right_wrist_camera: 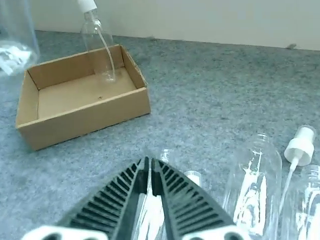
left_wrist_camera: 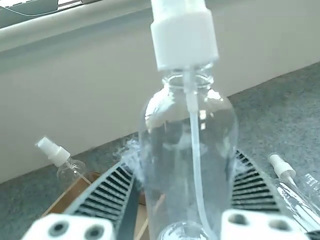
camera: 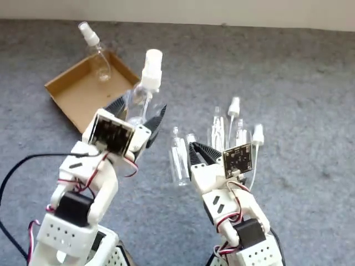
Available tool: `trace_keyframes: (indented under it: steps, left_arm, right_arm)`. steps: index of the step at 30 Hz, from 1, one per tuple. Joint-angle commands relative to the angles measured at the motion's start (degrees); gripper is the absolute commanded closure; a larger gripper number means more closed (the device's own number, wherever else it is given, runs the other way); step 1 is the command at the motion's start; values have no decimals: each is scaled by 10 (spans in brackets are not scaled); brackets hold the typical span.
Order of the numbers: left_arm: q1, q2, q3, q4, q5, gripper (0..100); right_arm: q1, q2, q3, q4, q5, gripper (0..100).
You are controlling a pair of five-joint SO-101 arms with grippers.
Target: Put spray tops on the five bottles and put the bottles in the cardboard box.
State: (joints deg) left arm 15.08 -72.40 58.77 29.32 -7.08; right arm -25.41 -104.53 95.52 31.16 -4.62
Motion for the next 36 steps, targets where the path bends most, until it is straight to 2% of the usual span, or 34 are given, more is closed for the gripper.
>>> trace_keyframes:
  steps: [1, 4, 9, 12, 15, 18, 21, 31, 36]
  left_arm:
    - [0, 67, -65, -78, -3, 916]
    - [1, 105, -65, -153, -3, 916]
    - [2, 174, -65, -209, -3, 916]
    - [3, 225, -65, -263, -3, 916]
    - [4, 284, -65, -358, 1, 916]
    - [17, 335, -65, -420, 67, 916]
    - [39, 367, -65, -418, 106, 916]
    - [111, 365, -17, -416, 111, 916]
    - [111, 292, 35, -416, 112, 916]
  right_arm:
    - [-6, -7, 50, -65, 6, 993]
    - [-6, -7, 74, -75, 6, 993]
    - [-13, -7, 79, -76, 6, 993]
    - [-54, -7, 83, -77, 6, 993]
    - [-95, -7, 83, -77, 6, 993]
    - [-111, -7, 83, -76, 6, 993]
    - [-110, -7, 83, -76, 6, 993]
    - [-108, -7, 79, -73, 9, 993]
    - [-58, -7, 79, -74, 9, 993]
